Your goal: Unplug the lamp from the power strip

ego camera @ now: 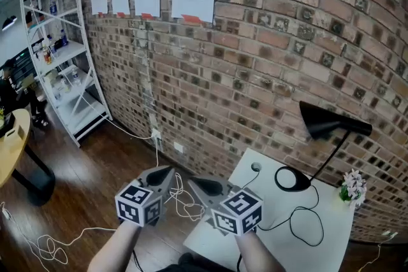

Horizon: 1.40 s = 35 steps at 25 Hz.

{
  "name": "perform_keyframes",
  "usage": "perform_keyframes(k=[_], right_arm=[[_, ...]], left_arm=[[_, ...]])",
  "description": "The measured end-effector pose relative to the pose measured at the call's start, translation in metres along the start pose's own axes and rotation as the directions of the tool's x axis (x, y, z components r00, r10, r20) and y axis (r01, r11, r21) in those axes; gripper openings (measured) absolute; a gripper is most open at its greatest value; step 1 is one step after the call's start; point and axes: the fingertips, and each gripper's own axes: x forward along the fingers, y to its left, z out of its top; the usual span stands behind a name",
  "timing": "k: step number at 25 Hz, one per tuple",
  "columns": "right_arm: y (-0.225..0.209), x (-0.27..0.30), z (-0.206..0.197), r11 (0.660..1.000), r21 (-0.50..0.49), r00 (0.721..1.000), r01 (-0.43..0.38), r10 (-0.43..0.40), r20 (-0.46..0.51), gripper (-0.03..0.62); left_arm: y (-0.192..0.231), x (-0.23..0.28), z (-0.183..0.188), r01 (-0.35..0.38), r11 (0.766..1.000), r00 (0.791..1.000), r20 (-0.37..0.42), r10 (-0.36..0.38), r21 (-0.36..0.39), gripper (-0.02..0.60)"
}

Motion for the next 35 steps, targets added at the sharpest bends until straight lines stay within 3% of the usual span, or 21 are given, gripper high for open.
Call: perform_keyframes(k=[9,21,30,35], right_arm=[[0.008,-0.069,-0.016,0.999,0.028,1.000,-0.021,0.021,-0.003,-0.009],[0.037,-0.141,-0.039,0.997,-0.008,0.996,-0.082,0.082,-0.036,-0.009],[0.065,-0.149,-0.051,0.984,0.020,0.984,-0.178,0.178,-0.025,-0.009],[0.124,-0.111,-0.045,0.948,-0.019,0.947,-0.319,0.318,-0.044,-0.009]], left_arm=[[-0.057,-0.016,0.006,-0.055,0.998,0.998,0.011,0.055,0.000,0.003],[-0.135,-0.045,-0.020,-0.114,0.993,0.993,-0.012,0.114,-0.001,0.003],[-0.148,-0.079,-0.034,-0.200,0.980,0.979,-0.041,0.199,-0.013,0.003],[-0.119,-0.138,-0.027,-0.325,0.945,0.946,-0.009,0.325,-0.034,0.003]])
